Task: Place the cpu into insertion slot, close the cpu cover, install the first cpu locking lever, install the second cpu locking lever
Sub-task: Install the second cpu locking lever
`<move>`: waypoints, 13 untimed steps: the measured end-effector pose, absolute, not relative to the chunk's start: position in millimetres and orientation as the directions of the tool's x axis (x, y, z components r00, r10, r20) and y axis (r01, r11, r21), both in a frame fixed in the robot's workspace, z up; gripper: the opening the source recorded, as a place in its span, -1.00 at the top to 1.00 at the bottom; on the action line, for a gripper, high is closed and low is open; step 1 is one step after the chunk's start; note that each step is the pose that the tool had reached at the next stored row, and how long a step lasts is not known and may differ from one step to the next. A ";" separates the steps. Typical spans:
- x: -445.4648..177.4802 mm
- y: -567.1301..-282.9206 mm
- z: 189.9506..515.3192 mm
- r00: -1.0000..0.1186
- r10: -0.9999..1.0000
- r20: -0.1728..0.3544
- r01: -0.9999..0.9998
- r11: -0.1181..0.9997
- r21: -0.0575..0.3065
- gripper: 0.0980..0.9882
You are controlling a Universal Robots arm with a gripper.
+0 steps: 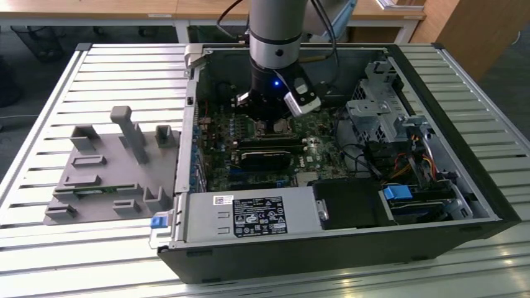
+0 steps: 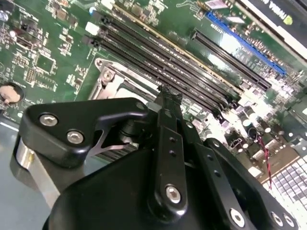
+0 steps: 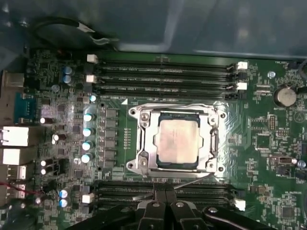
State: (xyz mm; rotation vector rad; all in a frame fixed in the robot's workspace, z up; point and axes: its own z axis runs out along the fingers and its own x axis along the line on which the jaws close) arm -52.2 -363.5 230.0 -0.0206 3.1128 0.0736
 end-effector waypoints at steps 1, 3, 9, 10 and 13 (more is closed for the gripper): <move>-52.2 -363.7 229.7 -1.000 -0.012 -0.028 -0.014 0.998 0.056 0.98; -52.2 -365.5 228.5 -1.000 -0.012 -0.028 -0.014 0.998 0.066 0.98; -56.0 -372.3 224.2 -1.000 -0.011 -0.029 -0.013 0.996 0.083 0.98; -56.9 -372.8 223.8 -1.000 -0.011 -0.029 -0.013 0.996 0.088 0.98; -58.7 -373.9 220.9 -1.000 -0.011 -0.029 -0.014 0.995 0.098 0.98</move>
